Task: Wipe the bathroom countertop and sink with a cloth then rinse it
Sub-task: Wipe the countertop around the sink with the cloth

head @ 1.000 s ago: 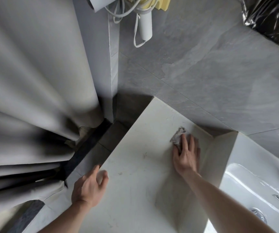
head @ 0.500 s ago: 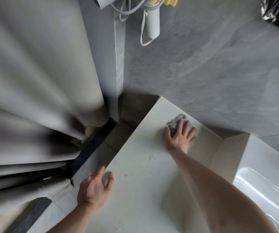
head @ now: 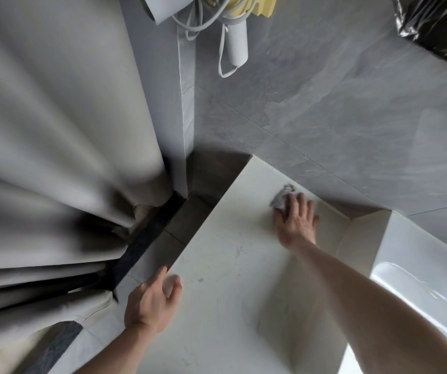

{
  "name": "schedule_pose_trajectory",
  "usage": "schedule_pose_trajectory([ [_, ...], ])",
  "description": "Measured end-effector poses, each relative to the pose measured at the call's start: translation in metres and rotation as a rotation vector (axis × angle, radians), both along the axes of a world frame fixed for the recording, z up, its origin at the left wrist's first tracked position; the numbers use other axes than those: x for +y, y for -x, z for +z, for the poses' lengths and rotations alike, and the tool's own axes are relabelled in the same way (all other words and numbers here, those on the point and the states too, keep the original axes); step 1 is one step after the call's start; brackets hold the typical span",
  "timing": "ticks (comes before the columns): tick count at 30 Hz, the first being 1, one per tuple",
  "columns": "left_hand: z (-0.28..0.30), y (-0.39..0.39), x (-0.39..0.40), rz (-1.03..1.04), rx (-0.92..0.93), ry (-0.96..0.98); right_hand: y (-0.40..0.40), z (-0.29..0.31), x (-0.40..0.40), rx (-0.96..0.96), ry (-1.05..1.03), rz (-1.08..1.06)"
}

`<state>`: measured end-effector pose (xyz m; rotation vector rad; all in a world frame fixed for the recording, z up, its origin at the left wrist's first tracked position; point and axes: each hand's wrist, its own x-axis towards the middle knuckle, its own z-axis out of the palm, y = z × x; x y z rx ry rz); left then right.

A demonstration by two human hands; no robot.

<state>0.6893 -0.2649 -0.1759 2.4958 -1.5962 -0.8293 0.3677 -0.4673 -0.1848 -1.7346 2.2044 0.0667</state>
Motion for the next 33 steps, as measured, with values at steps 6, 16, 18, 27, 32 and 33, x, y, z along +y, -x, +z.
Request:
schedule_pose_trajectory([
  [6, -0.004, 0.0, 0.001, -0.005, -0.005, 0.005, 0.066, -0.002, 0.021, 0.041, -0.004, -0.248],
  [16, -0.011, -0.002, 0.003, 0.002, 0.003, -0.005, -0.019, -0.008, -0.021, -0.1, 0.104, -0.464],
  [18, -0.012, -0.003, 0.003, -0.004, -0.002, -0.007, -0.042, -0.009, -0.031, -0.088, 0.106, -0.379],
  [27, -0.01, -0.002, 0.001, -0.012, -0.016, -0.015, -0.104, 0.001, -0.064, -0.104, -0.035, 0.294],
  [32, -0.005, 0.0, 0.001, 0.004, -0.003, -0.02, -0.071, 0.0, -0.018, -0.142, 0.049, 0.57],
  [33, -0.004, 0.0, 0.001, 0.008, 0.001, -0.023, -0.059, -0.001, -0.011, -0.137, 0.055, 0.577],
])
